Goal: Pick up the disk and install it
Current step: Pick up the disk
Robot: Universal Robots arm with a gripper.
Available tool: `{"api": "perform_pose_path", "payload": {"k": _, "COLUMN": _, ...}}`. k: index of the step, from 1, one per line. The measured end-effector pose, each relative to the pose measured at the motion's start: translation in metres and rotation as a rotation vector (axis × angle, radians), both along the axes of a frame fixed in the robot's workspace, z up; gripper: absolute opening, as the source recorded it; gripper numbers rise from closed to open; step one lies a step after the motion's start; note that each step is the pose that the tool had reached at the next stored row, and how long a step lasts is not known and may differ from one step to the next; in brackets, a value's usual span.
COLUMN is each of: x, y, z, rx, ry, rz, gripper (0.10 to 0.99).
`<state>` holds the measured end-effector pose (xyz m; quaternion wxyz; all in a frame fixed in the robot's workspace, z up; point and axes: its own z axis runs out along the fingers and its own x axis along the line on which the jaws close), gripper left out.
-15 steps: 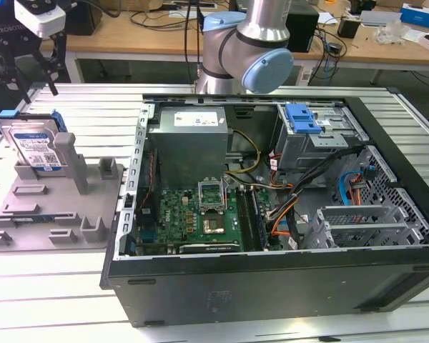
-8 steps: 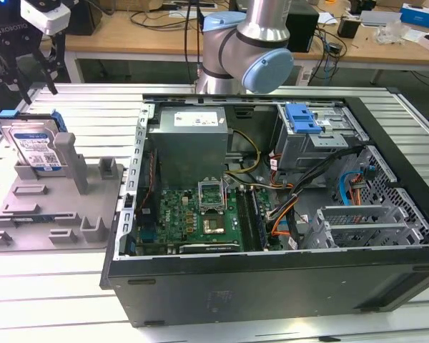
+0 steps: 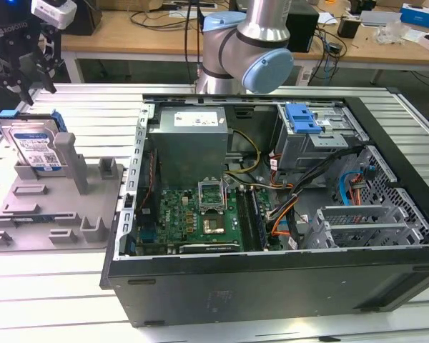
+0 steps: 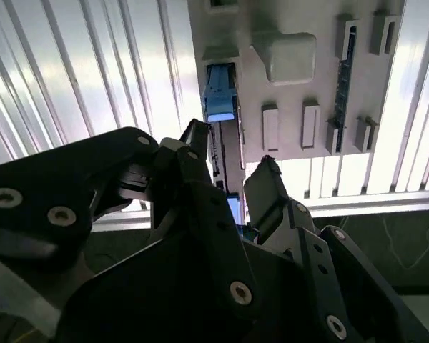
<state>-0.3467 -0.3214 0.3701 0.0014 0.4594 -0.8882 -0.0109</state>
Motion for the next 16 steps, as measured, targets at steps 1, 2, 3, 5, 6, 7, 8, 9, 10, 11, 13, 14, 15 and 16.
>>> {"api": "perform_pose_path", "payload": {"k": 1, "x": 0.0000, "y": 0.0000, "z": -0.0001, "rx": -0.007, "ry": -0.0002, "rz": 0.018, "gripper": 0.482}}
{"api": "perform_pose_path", "payload": {"k": 2, "x": 0.0000, "y": 0.0000, "z": -0.0001, "rx": -0.013, "ry": -0.0002, "rz": 0.031, "gripper": 0.482}}
{"api": "perform_pose_path", "payload": {"k": 3, "x": 0.0000, "y": 0.0000, "z": -0.0001, "rx": -0.020, "ry": -0.0003, "rz": 0.047, "gripper": 0.482}}
{"api": "perform_pose_path", "payload": {"k": 5, "x": 0.0000, "y": -0.0001, "z": -0.0003, "rx": -0.027, "ry": -0.0045, "rz": 0.091, "gripper": 0.482}}
{"api": "perform_pose_path", "payload": {"k": 6, "x": 0.0000, "y": 0.0000, "z": -0.0005, "rx": -0.028, "ry": -0.0087, "rz": 0.104, "gripper": 0.482}}
{"api": "perform_pose_path", "payload": {"k": 7, "x": 0.0000, "y": 0.0000, "z": -0.0005, "rx": -0.028, "ry": -0.0122, "rz": 0.116, "gripper": 0.482}}
{"api": "perform_pose_path", "payload": {"k": 8, "x": 0.0001, "y": -0.0001, "z": -0.0006, "rx": -0.028, "ry": -0.0148, "rz": 0.128, "gripper": 0.482}}
{"api": "perform_pose_path", "payload": {"k": 9, "x": 0.0001, "y": 0.0000, "z": -0.0007, "rx": -0.028, "ry": -0.0167, "rz": 0.143, "gripper": 0.482}}
{"api": "perform_pose_path", "payload": {"k": 10, "x": 0.0000, "y": 0.0000, "z": -0.0008, "rx": -0.028, "ry": -0.0180, "rz": 0.172, "gripper": 0.482}}
{"api": "perform_pose_path", "payload": {"k": 11, "x": 0.0000, "y": 0.0000, "z": -0.0008, "rx": -0.027, "ry": -0.0186, "rz": 0.210, "gripper": 0.482}}
{"api": "perform_pose_path", "payload": {"k": 13, "x": 0.0000, "y": 0.0000, "z": -0.0008, "rx": -0.027, "ry": -0.0194, "rz": 0.268, "gripper": 0.482}}
{"api": "perform_pose_path", "payload": {"k": 14, "x": 0.0000, "y": 0.0000, "z": -0.0008, "rx": -0.027, "ry": -0.0198, "rz": 0.304, "gripper": 0.482}}
{"api": "perform_pose_path", "payload": {"k": 15, "x": 0.0000, "y": 0.0000, "z": -0.0008, "rx": -0.026, "ry": -0.0202, "rz": 0.329, "gripper": 0.482}}
{"api": "perform_pose_path", "payload": {"k": 16, "x": -0.0001, "y": 0.0002, "z": -0.0008, "rx": -0.026, "ry": -0.0204, "rz": 0.345, "gripper": 0.482}}
